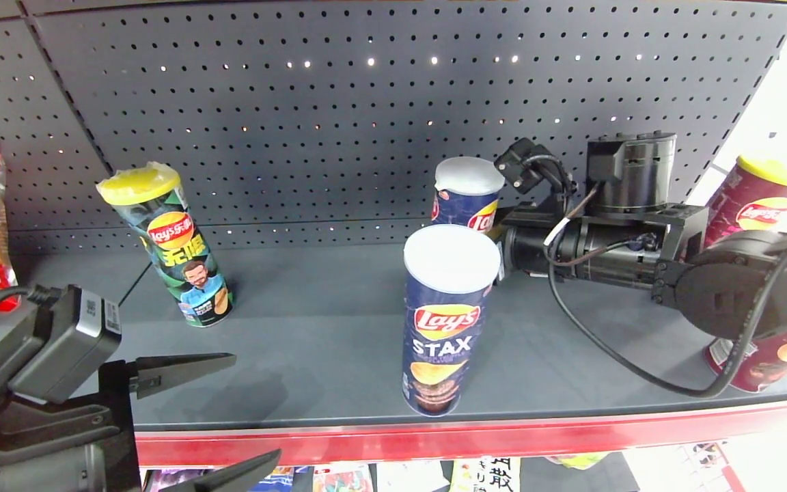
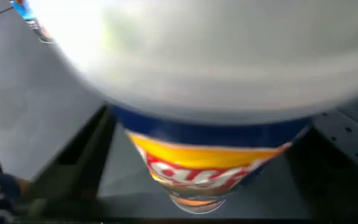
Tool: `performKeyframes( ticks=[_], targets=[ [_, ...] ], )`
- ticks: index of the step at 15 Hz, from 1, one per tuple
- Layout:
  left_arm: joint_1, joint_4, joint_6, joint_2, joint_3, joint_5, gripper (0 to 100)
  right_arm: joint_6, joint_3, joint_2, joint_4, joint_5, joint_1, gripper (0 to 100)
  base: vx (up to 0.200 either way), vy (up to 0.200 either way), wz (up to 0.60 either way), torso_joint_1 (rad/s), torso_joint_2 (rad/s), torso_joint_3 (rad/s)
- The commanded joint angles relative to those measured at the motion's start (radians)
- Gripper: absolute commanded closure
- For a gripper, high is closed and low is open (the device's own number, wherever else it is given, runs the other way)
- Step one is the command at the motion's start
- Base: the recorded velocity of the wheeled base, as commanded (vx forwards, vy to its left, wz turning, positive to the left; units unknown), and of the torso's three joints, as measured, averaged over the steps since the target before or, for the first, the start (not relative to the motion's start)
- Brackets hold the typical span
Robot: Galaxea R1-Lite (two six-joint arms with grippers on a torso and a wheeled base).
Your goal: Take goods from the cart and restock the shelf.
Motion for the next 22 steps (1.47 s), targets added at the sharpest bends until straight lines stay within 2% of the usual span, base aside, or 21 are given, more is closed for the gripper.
performKeyframes(
  ticks=[1,5,10,14,18,22],
  targets=[
    [0.000,-0.001,0.001,0.020,-0.005,0.000,0,0.002,0.020,-0.036,0.004,-0.002,0.000,0,0.000,0.000,0.00,0.000,0.00,0.000],
    [0.000,-0.007,0.006,0.092,-0.036,0.008,0,0.002,0.129,-0.138,0.007,-0.033,-0.007,0,0.000,0.000,0.00,0.000,0.00,0.000],
    [-0.006,-0.051,0.012,0.302,-0.126,0.037,0,0.004,0.373,-0.346,0.005,-0.052,-0.050,0,0.000,0.000,0.00,0.000,0.00,0.000],
    [-0.017,-0.062,0.017,0.387,-0.175,0.038,0,0.004,0.499,-0.495,0.005,-0.052,-0.050,0,0.000,0.000,0.00,0.000,0.00,0.000],
    [-0.045,-0.065,0.063,0.459,-0.180,0.040,0,0.004,0.565,-0.612,0.005,-0.053,-0.050,0,0.000,0.000,0.00,0.000,0.00,0.000],
    [-0.051,-0.065,0.063,0.525,-0.245,0.055,0,0.004,0.576,-0.675,0.007,-0.073,-0.050,0,0.000,0.000,0.00,0.000,0.00,0.000]
  ],
)
